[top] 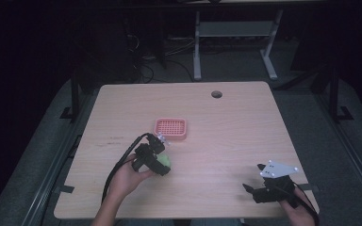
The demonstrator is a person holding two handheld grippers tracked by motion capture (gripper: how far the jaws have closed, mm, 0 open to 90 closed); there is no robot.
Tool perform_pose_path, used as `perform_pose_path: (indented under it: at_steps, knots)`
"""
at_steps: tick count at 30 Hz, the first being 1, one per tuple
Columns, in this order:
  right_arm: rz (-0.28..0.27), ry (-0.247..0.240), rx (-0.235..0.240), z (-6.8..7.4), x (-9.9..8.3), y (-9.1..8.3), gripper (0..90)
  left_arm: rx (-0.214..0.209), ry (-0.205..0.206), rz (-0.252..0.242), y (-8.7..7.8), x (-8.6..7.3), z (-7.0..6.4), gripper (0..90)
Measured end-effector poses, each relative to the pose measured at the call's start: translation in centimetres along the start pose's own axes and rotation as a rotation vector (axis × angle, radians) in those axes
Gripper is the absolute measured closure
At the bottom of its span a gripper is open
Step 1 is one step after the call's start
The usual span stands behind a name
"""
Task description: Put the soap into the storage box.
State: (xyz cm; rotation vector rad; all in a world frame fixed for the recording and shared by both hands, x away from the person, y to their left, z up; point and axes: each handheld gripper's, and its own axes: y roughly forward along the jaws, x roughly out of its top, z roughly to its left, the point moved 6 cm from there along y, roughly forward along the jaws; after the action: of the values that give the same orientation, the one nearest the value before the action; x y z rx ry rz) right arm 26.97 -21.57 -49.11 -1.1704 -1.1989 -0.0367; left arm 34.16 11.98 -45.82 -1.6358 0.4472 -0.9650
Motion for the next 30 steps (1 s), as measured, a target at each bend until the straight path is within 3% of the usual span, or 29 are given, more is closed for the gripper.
perform_pose_path:
  at_steps: [7,30]
  knots:
    - [-0.002,0.002,-0.003,-0.3,0.0,0.0,13.8,-0.002,0.019,-0.002,-0.3,1.3,0.5,26.5]
    - [-0.004,0.009,-0.006,-0.1,0.1,-0.1,13.8,-0.012,0.000,-0.021,-1.4,3.7,1.9,26.5]
